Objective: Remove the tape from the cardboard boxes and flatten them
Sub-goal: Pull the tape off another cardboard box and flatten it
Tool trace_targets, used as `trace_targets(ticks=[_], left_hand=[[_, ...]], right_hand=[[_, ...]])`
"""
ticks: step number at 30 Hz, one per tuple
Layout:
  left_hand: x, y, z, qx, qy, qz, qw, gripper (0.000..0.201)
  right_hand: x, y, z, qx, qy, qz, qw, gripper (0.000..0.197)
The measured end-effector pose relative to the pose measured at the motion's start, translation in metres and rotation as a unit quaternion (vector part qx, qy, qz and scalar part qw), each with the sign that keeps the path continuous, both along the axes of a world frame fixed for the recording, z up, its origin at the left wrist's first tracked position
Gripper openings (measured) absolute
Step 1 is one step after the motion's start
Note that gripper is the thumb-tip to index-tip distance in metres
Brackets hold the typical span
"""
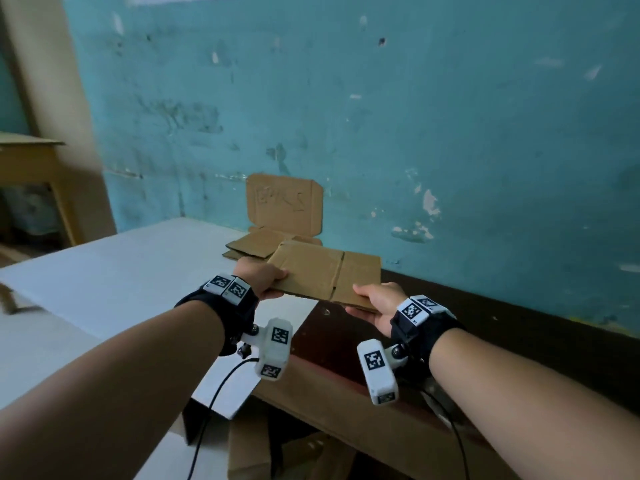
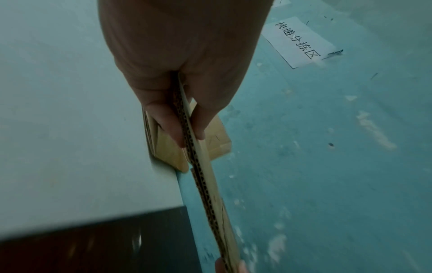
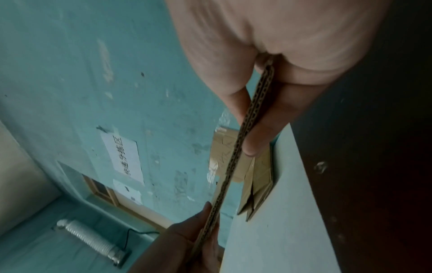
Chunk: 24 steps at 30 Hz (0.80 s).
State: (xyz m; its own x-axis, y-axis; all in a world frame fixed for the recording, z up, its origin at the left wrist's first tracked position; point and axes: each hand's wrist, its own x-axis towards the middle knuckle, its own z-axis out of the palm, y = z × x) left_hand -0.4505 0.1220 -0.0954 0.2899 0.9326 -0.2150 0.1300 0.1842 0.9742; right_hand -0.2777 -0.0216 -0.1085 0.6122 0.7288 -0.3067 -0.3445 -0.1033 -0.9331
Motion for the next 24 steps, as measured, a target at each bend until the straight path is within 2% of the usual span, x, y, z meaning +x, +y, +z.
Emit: trace_targets(ticks=[2,4,7,10,13,15,18,24], left_hand=[[-0.003,0.030,-0.001,0.006,0.015,0.015,1.000,0.025],[-0.002,0.064,-0.004,0.028,0.046,0.022,0.998,0.030],[0.000,0.118,-0.009,0.060,0.105,0.036,0.992,0.025],[0.004,0.169,-0.020,0.089,0.157,0.039,0.983,0.034],[0.012,0.203,-0.031,0.104,0.172,0.039,0.979,0.042],[0.017,0.225,-0.040,0.116,0.183,0.031,0.976,0.042],[0.021,0.248,-0.050,0.139,0.187,0.022,0.972,0.023],[0.041,0.272,-0.053,0.180,0.219,-0.014,0.959,0.016]], right_hand=[[-0.001,0.031,-0.004,-0.008,-0.003,0.013,1.000,0.014],[0.003,0.064,-0.011,-0.015,-0.014,0.025,0.999,0.021],[0.014,0.116,-0.019,-0.038,-0.036,0.036,0.998,0.028],[0.026,0.165,-0.027,-0.057,-0.058,0.050,0.995,0.027],[0.030,0.199,-0.031,-0.070,-0.090,0.058,0.992,0.027],[0.033,0.220,-0.035,-0.085,-0.113,0.059,0.988,0.039],[0.036,0.241,-0.040,-0.099,-0.152,0.060,0.982,0.062],[0.043,0.271,-0.039,-0.139,-0.229,0.092,0.959,0.045]])
